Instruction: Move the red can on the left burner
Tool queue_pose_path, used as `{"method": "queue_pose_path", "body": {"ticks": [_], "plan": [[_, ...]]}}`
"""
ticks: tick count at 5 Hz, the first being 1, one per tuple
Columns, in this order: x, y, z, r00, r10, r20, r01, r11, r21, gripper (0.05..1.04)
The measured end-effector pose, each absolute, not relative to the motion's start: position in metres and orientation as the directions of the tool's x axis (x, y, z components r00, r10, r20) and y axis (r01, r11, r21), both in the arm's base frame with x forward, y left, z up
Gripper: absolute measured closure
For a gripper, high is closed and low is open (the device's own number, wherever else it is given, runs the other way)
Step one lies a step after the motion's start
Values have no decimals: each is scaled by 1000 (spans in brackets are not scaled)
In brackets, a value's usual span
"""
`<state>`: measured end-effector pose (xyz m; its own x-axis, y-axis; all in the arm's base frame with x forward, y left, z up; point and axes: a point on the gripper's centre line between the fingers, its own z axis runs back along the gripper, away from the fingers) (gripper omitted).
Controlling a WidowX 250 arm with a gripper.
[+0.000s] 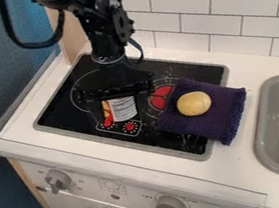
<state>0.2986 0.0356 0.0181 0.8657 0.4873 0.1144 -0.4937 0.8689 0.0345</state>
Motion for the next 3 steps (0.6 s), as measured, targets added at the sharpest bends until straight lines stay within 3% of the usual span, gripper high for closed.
{"method": "queue_pose_path", "body": {"ticks": [3], "plan": [[351, 85, 23, 727, 659, 191, -677, 735, 39, 82]]}}
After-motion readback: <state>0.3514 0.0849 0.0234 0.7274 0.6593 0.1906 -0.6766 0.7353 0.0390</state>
